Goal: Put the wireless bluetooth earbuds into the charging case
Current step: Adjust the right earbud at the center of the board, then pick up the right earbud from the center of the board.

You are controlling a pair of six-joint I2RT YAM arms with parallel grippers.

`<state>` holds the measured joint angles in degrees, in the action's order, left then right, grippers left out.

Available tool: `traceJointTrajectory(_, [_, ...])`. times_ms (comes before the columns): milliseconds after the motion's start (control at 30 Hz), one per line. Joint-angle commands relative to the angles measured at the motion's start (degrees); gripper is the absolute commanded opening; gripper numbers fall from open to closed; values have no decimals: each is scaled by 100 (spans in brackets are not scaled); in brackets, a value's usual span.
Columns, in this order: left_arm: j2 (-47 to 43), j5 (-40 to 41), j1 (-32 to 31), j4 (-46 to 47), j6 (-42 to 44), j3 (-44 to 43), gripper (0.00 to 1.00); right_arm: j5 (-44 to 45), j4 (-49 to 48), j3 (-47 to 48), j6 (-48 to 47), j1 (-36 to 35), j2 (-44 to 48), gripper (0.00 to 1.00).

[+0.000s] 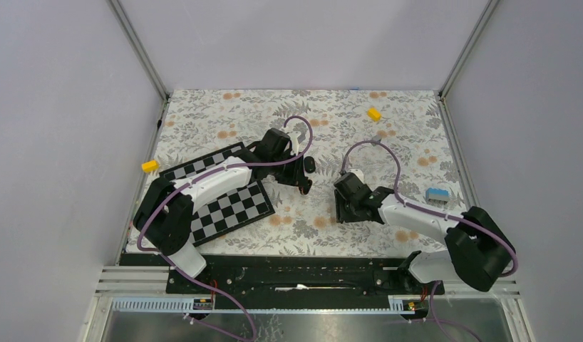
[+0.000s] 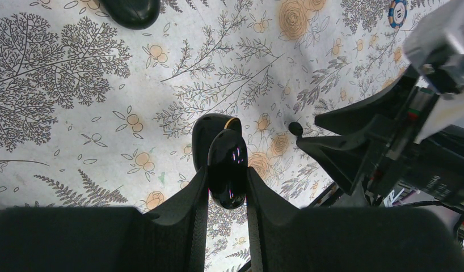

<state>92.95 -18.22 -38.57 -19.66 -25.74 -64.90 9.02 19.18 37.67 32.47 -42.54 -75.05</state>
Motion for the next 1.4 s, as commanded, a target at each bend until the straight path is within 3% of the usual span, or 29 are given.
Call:
traceJointTrajectory(0, [-112,41,16,141,49,-168,0,103,-156,274,48,5,-343,46])
traceJointTrajectory(400, [-16,44,16,108,102,-244,0,-26,-207,552,-160,2,-896,42])
traceJointTrajectory(667, [19,4,16,103,60,-258,0,-72,-187,649,-214,-12,-1102,25])
traceJointTrajectory(767, [30,4,16,103,60,-255,0,-84,-185,620,-209,-22,-1079,26])
traceJointTrajectory(900, [58,-13,18,105,47,-257,0,-42,-138,576,-238,-75,-951,36])
traceJointTrajectory(1100, [143,-52,16,103,34,-315,0,120,15,606,-302,-214,-1033,37])
traceJointTrajectory(1367, [152,-35,17,105,42,-339,0,161,22,638,-316,-342,-1239,21])
